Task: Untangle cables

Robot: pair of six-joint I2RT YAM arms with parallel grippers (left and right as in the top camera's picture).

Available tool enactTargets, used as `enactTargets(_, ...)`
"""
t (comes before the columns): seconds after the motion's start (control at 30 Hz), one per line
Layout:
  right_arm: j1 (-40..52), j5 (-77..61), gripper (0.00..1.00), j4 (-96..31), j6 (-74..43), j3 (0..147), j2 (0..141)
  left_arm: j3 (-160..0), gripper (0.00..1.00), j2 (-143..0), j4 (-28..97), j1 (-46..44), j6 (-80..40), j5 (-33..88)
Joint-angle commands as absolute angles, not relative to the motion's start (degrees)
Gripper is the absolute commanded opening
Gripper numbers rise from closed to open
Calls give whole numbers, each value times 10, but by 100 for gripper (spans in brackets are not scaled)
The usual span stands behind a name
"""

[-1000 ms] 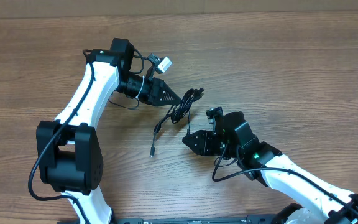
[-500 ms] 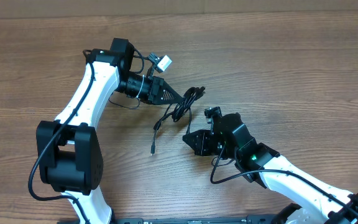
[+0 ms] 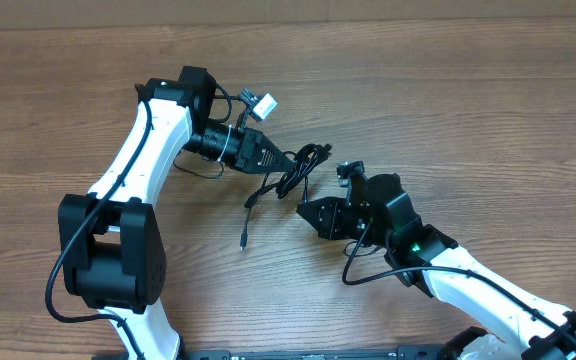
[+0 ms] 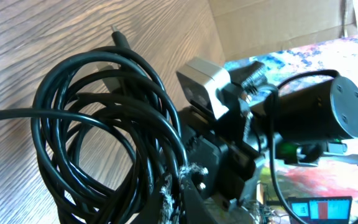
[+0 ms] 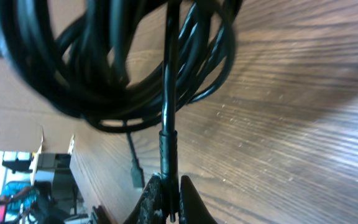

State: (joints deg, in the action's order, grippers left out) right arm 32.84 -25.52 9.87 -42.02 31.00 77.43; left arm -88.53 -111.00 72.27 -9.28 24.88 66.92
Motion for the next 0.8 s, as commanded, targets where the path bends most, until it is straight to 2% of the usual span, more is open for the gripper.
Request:
enactTargets(0.0, 320, -258, 4, 107, -419, 319, 775, -886, 4, -1094, 728, -95, 279, 718)
enactTargets(0.4, 320, -239, 4, 145, -419, 319, 775, -886, 4, -1094, 735, -120, 279, 720)
enactTargets(0.67, 289, -217, 13, 167, -413, 319, 775, -886, 4, -1094, 737, -122, 270, 767)
enactTargets(0.7, 269, -240, 19, 167, -413, 319, 775, -886, 4, -1094, 737, -120, 269, 789)
enactTargets(0.77, 249, -283, 24, 166, -413, 319, 775, -886, 4, -1094, 737, -120, 260, 808)
